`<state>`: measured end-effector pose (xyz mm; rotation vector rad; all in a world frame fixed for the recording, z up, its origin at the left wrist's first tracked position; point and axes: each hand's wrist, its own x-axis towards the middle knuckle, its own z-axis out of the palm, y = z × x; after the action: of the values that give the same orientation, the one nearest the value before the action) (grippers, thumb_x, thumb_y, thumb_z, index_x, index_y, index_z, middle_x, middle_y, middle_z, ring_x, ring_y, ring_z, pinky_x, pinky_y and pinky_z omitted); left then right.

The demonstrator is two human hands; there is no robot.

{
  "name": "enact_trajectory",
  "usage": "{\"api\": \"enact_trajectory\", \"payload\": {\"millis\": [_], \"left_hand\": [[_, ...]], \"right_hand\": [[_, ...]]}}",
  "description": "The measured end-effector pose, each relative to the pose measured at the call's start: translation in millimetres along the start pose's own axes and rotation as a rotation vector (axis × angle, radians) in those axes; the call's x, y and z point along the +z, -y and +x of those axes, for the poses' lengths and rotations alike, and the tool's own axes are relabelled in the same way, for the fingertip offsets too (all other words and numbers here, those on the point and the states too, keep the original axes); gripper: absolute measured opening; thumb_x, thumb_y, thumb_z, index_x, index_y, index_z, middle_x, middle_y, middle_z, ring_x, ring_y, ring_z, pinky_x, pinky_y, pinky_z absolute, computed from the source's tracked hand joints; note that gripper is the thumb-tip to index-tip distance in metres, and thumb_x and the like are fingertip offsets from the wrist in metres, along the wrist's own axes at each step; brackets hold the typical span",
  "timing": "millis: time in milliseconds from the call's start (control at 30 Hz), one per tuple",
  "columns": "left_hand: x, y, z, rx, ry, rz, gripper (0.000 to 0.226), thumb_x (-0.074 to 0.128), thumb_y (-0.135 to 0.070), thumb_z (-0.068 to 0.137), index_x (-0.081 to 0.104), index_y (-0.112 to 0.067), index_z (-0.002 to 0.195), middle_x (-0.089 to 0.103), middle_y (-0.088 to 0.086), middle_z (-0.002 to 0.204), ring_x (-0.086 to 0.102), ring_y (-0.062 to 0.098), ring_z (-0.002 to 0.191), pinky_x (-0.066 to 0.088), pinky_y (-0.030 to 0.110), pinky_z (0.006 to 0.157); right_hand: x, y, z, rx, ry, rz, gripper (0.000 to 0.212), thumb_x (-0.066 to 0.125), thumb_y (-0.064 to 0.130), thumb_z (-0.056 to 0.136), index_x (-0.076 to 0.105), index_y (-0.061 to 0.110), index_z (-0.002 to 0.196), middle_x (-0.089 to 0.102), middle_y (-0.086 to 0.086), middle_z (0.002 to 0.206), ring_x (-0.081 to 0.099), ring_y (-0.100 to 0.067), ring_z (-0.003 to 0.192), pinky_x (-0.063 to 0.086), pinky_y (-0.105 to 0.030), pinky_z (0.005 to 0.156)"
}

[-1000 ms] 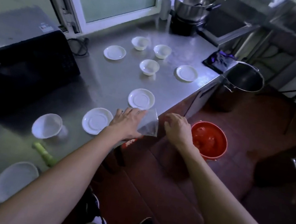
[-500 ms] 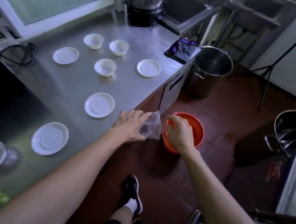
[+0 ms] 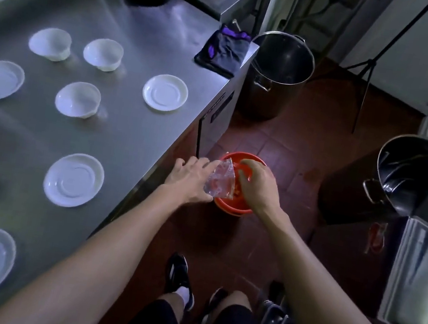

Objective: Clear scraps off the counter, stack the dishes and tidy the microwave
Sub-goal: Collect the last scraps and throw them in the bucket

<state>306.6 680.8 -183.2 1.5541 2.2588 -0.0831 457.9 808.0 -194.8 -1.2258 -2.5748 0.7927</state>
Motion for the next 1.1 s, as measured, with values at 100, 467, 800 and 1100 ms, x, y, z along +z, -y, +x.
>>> {"api": "enact_trajectory", "payload": {"millis": [100, 467, 800, 1100], "left_hand": [[-2.1, -5.5, 22.2, -0.019, 0.008, 0.003, 0.098, 0.066, -0.059, 0.078, 0.015, -0.029, 0.156, 0.037, 0.0, 0.149, 0.039, 0.025, 0.132, 0.033, 0.049, 0.107], [7.0, -36.6, 91.5, -0.152, -0.014, -0.06, 0.098, 0.066, -0.059, 0.078, 0.016, -0.027, 0.156, 0.036, 0.0, 0.151, 0.038, 0.025, 0.134, 0.033, 0.049, 0.108], [34.3, -64.9, 129.8, -0.152, -0.007, -0.122, 0.098, 0.064, -0.059, 0.08, 0.012, -0.029, 0.157, 0.027, 0.002, 0.159, 0.026, 0.023, 0.144, 0.029, 0.048, 0.111], [66.4, -35.0, 127.4, -0.182, 0.009, -0.151, 0.092, 0.063, -0.057, 0.085, 0.015, -0.024, 0.157, 0.026, 0.002, 0.161, 0.017, 0.022, 0.149, 0.027, 0.05, 0.115]], "right_hand": [[-0.9, -9.7, 19.3, -0.008, 0.052, 0.042, 0.033, 0.057, 0.028, 0.095, 0.062, 0.021, 0.126, 0.068, -0.002, 0.124, 0.061, -0.024, 0.113, 0.052, -0.044, 0.093], [-1.1, -65.6, 93.2, -0.091, 0.195, 0.234, 0.038, 0.059, 0.028, 0.097, 0.056, 0.017, 0.134, 0.068, -0.003, 0.124, 0.067, -0.017, 0.105, 0.057, -0.036, 0.088], [18.9, -112.8, 108.2, 0.049, 0.264, 0.476, 0.048, 0.062, 0.019, 0.095, 0.047, 0.03, 0.139, 0.066, 0.009, 0.113, 0.066, 0.009, 0.078, 0.052, -0.009, 0.059], [68.1, -136.7, 118.5, 0.071, 0.224, 0.246, 0.038, 0.054, 0.026, 0.099, 0.046, 0.031, 0.135, 0.068, 0.002, 0.118, 0.067, -0.007, 0.085, 0.06, -0.025, 0.07]]}}
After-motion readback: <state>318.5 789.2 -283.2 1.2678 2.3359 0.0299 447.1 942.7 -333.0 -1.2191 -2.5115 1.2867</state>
